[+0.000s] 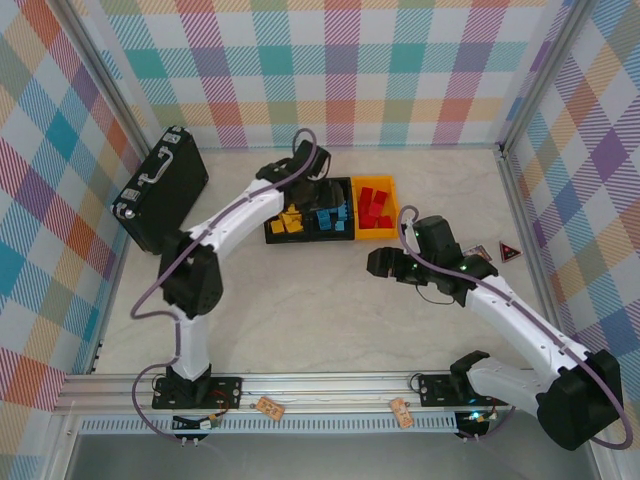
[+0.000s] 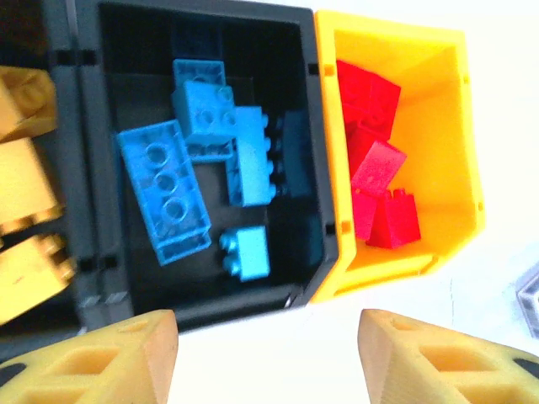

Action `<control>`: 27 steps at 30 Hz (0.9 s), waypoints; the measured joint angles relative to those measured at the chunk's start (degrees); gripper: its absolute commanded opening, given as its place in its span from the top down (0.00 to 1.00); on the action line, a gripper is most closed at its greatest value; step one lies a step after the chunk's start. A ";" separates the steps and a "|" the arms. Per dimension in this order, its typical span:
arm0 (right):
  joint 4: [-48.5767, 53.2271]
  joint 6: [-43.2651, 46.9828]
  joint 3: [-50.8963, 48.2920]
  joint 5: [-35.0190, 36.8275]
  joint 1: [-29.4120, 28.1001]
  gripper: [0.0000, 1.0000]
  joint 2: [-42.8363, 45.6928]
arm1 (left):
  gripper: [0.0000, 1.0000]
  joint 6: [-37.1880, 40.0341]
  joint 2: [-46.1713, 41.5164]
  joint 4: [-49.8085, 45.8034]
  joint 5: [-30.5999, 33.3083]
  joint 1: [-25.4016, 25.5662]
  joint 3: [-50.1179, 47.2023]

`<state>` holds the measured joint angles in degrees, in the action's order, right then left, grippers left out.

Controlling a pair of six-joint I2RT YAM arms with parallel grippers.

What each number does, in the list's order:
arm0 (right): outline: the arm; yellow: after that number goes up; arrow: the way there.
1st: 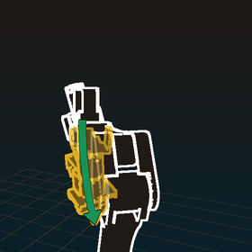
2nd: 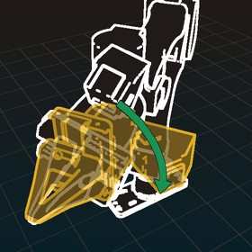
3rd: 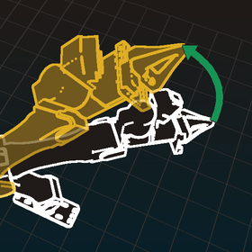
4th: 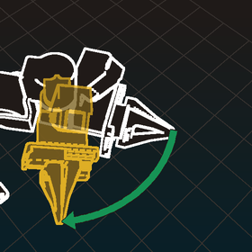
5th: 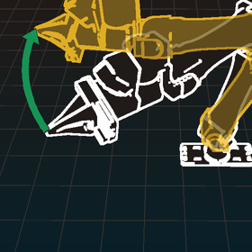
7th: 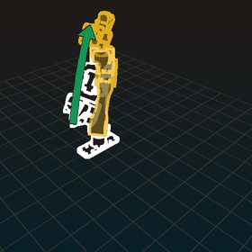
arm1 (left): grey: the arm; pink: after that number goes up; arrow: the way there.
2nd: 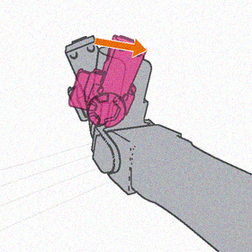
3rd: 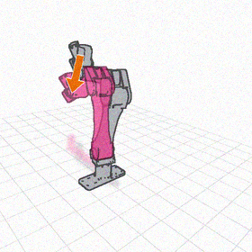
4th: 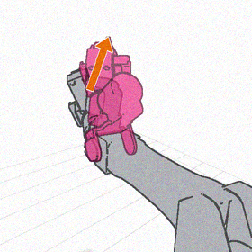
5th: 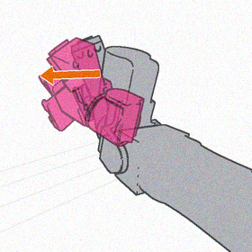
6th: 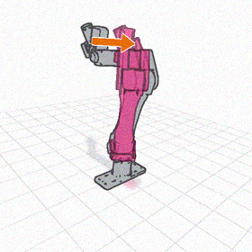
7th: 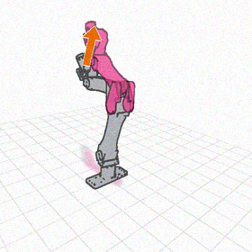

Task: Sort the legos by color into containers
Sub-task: Place the lego in the container, then reset both arms

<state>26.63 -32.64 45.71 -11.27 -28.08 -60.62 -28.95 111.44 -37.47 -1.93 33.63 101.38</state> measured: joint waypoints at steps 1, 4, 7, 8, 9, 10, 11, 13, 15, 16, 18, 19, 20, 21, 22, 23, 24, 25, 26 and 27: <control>0.11 0.37 0.44 0.66 0.00 0.26 -0.09 | 0.36 0.00 -2.64 1.36 0.33 0.00 -3.10; 0.63 1.25 2.12 2.21 0.00 0.25 -1.29 | 0.29 0.26 -9.07 4.79 1.40 0.00 -10.54; 0.87 2.08 4.37 3.63 0.00 0.01 -3.23 | 0.14 0.96 -14.27 7.28 2.45 -0.02 -16.85; 0.79 2.45 4.90 4.24 0.00 0.01 -3.74 | 0.01 1.36 -16.13 8.02 2.84 -0.02 -19.19; 0.85 2.75 5.27 4.70 0.00 0.01 -4.11 | 0.00 1.44 -17.46 8.74 3.19 -0.02 -21.03; 0.81 3.02 5.64 5.25 0.00 0.01 -4.52 | 0.00 1.53 -19.12 9.38 3.54 -0.04 -23.26; 0.90 3.19 6.05 5.81 0.02 0.01 -4.96 | 0.00 1.60 -20.55 9.90 3.85 -0.20 -25.11; 0.87 3.56 7.08 7.06 0.15 0.01 -5.99 | 0.00 1.73 -23.26 10.78 4.63 -0.48 -28.61; 0.76 3.87 8.09 8.24 0.33 0.01 -6.95 | 0.00 2.08 -25.35 10.91 5.55 -0.83 -30.99; 0.52 4.20 8.52 9.29 0.39 0.01 -7.39 | 0.00 2.51 -26.62 11.02 6.43 -1.14 -32.22; 0.07 4.76 8.96 11.87 0.39 0.01 -7.89 | 0.00 3.30 -28.92 11.74 8.52 -1.68 -34.25; -0.22 4.98 9.07 14.05 0.39 0.01 -7.98 | 0.00 3.76 -30.53 12.31 9.81 -2.10 -35.60; -0.50 5.25 9.07 16.26 0.39 0.01 -7.98 | 0.00 4.33 -32.00 12.70 10.71 -2.71 -36.72; -0.92 5.75 9.07 18.88 0.44 0.01 -7.96 | 0.00 4.76 -33.68 13.31 11.58 -3.56 -37.97; -1.57 6.51 9.05 21.81 0.55 0.01 -7.96 | 0.00 5.16 -35.28 13.90 12.46 -4.70 -39.08; -2.86 7.45 8.76 24.52 0.70 0.01 -7.87 | 0.00 5.64 -36.59 14.73 13.40 -5.88 -40.09; -4.76 8.44 8.09 27.19 0.90 0.01 -7.54 | 0.00 6.08 -37.88 16.02 14.34 -7.08 -41.35; -7.10 9.68 6.82 29.59 1.25 0.01 -6.91 | 0.00 6.45 -39.34 17.35 15.43 -8.59 -42.95; -9.49 10.99 5.11 31.85 1.86 0.01 -5.99 | 0.00 6.80 -40.33 18.25 16.13 -9.75 -44.13; -11.08 12.02 3.74 33.40 2.54 0.01 -5.18 | 0.00 7.37 -41.20 19.19 16.90 -10.75 -45.27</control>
<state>15.55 -20.62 49.45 22.13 -25.54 -65.80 -21.58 70.24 -18.28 14.96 22.87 56.12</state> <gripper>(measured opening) 0.990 0.997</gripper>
